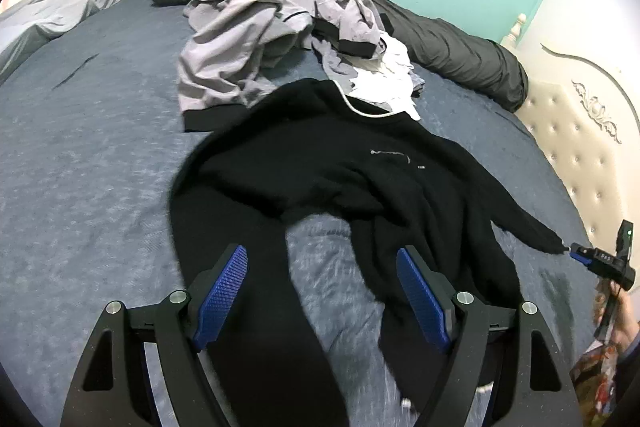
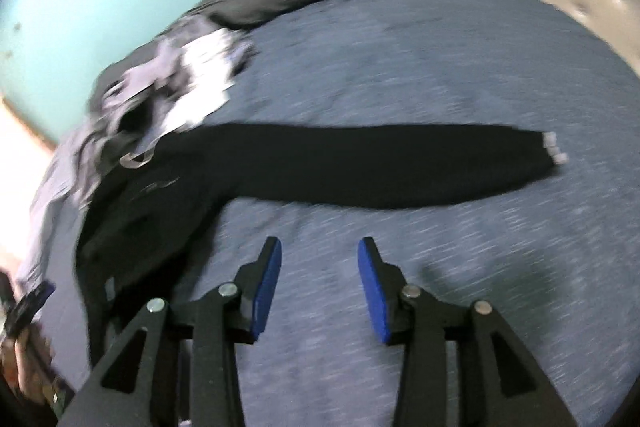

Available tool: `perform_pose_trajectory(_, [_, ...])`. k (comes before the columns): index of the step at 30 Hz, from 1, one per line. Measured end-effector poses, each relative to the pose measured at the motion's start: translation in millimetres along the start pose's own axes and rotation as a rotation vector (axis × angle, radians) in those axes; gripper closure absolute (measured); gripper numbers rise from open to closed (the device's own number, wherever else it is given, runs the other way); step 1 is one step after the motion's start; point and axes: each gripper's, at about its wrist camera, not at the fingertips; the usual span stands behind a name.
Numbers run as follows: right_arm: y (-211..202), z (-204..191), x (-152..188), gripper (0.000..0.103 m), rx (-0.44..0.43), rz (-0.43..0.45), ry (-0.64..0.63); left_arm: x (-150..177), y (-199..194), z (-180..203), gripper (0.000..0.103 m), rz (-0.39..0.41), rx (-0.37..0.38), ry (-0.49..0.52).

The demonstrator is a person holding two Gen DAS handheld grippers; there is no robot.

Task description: Fold clothes

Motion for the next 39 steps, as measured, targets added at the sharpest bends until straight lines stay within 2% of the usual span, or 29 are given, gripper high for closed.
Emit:
perform_pose_trajectory(3, [11,-21,15,0.063,-0.044,-0.027,-0.019,1,-23,-8,0.022,-0.010,-0.001,-0.019])
perform_pose_trajectory(7, [18,-28,31,0.063,-0.068,-0.036,-0.011,-1,-47,-11,0.022,-0.041,-0.015,-0.020])
perform_pose_trajectory(10, [25,-23,38,0.063,-0.052,-0.051,0.002,0,-62,-9,0.022,-0.061,-0.027,0.005])
perform_pose_trajectory(14, [28,-17,46,0.063,-0.038,-0.078,0.039,10,-68,-12,0.021,-0.050,-0.030,0.016])
perform_pose_trajectory(18, [25,-29,53,0.063,-0.046,-0.093,0.012,32,-40,-27,0.020,-0.103,-0.014,-0.042])
perform_pose_trajectory(25, [32,-65,63,0.063,-0.069,-0.127,-0.060,64,12,-45,0.020,-0.179,-0.039,-0.092])
perform_pose_trajectory(30, [37,-82,70,0.063,-0.104,-0.143,-0.070,68,47,-57,0.021,-0.209,-0.054,-0.109])
perform_pose_trajectory(36, [42,-96,74,0.062,-0.097,-0.160,-0.110,64,73,-61,0.027,-0.234,-0.057,-0.089])
perform_pose_trajectory(38, [45,-96,74,0.062,-0.093,-0.162,-0.108,62,77,-62,0.030,-0.236,-0.054,-0.082])
perform_pose_trajectory(39, [46,-96,73,0.062,-0.092,-0.163,-0.106,61,79,-62,0.036,-0.236,-0.055,-0.076])
Point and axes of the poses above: each gripper's, at about its wrist camera, not at the fingertips, and y roughly the way its jaws point, z to its right, x to its underside, and after that the axes turned 9 degrees about -z, right-handed
